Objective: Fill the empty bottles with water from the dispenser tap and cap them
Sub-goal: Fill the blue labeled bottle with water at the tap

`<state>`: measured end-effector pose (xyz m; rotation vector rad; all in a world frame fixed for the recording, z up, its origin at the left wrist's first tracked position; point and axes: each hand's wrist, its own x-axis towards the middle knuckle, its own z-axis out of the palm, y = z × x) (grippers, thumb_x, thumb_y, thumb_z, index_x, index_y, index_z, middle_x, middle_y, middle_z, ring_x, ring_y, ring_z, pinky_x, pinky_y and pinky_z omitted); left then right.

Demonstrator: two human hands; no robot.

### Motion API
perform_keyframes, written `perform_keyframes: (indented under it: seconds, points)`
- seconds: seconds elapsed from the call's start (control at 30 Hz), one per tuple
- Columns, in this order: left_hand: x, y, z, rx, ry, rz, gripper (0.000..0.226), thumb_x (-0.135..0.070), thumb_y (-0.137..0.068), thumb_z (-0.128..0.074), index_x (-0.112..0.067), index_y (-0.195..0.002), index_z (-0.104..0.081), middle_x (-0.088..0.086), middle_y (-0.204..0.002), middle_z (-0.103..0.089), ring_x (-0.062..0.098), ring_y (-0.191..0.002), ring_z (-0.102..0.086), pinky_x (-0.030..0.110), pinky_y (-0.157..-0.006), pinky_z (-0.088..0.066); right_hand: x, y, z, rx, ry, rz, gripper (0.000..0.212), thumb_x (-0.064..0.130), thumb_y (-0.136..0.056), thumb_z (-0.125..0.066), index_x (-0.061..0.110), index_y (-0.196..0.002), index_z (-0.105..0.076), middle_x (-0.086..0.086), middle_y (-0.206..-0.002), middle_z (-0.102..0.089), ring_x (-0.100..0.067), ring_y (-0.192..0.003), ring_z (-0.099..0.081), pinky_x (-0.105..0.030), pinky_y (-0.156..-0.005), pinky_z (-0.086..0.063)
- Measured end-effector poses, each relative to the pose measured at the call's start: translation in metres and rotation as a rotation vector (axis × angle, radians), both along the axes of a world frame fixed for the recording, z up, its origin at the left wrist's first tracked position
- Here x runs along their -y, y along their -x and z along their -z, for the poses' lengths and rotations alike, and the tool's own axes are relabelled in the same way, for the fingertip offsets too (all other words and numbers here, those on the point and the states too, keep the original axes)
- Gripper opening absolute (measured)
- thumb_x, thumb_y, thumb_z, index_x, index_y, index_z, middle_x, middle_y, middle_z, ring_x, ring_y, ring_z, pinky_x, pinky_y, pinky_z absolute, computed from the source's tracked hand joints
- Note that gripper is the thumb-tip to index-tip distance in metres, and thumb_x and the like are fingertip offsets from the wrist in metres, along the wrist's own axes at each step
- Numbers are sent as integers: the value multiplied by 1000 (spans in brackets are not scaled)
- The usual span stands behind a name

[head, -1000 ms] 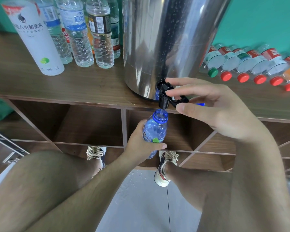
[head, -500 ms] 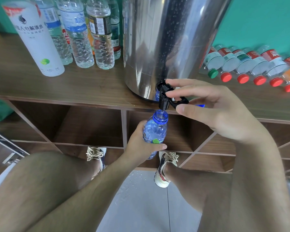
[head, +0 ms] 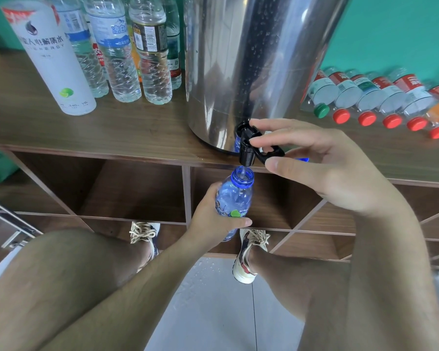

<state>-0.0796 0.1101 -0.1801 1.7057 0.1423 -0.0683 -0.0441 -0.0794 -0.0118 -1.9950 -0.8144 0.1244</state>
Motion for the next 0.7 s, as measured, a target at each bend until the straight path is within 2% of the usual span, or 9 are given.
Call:
perform_keyframes:
  seconds: [0.17, 0.3, 0.7]
  points:
    - [2, 0, -1, 4, 2, -3, 78, -16, -72, -92, -38, -128, -43, -20, -117, -60, 4, -107, -63, 12, -82, -55, 0, 1, 0, 2, 1, 1, 31, 23, -90, -71, 28, -120, -76, 20, -142, -63, -21, -124, -63, -43, -99, -55]
    - [2, 0, -1, -1, 2, -5, 79, -16, -72, -93, -40, -128, -42, -22, -114, -61, -1, -104, -63, 10, -80, -53, 0, 1, 0, -5, -3, -2, 31, 23, -90, -71, 29, -119, -76, 21, -142, -63, -20, -126, -62, -39, -98, -55]
    - [2, 1, -4, 16, 9, 4, 78, -12, -73, -92, -36, -128, -42, -22, -113, -59, -2, -101, -62, 5, -77, -50, -1, -1, 1, -11, -21, -10, 30, 21, -89, -72, 32, -117, -76, 21, -141, -63, -20, -129, -60, -36, -97, -54]
